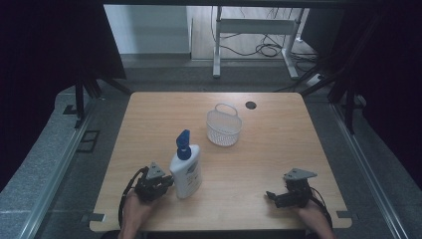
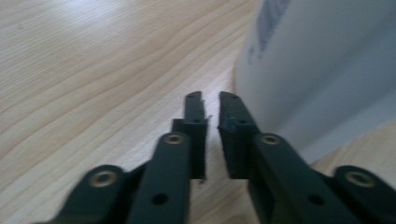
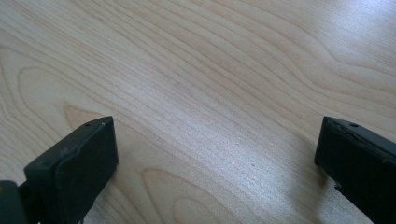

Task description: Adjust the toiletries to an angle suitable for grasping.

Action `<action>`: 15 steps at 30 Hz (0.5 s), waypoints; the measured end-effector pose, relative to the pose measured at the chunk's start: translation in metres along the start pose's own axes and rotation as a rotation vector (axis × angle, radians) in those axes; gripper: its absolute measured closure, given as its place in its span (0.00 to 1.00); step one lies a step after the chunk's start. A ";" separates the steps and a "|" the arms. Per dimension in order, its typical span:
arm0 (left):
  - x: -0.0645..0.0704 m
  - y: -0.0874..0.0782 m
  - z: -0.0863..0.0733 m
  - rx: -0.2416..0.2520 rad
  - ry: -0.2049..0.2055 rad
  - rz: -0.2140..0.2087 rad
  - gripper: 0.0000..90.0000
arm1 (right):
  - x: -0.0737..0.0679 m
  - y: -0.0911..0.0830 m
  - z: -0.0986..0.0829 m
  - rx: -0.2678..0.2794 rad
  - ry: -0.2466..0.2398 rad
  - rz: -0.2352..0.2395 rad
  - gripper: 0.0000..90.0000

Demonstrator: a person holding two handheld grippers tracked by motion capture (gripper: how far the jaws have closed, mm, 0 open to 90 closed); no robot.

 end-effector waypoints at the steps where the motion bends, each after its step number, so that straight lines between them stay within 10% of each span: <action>1: 0.004 -0.001 0.001 0.000 0.006 -0.015 0.98 | 0.000 0.000 0.000 0.000 0.000 0.000 0.00; 15: 0.013 -0.012 -0.005 -0.029 0.010 -0.033 0.99 | 0.000 0.000 0.000 0.000 0.000 0.000 0.00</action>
Point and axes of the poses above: each handheld gripper's, and its own axes: y roughly forward along the jaws, z roughly out of its top, x roughly to its right, the point moved 7 cm from there along y, roughly forward along the jaws, and after that the axes turned 10 degrees about z, right-handed, at the moved point
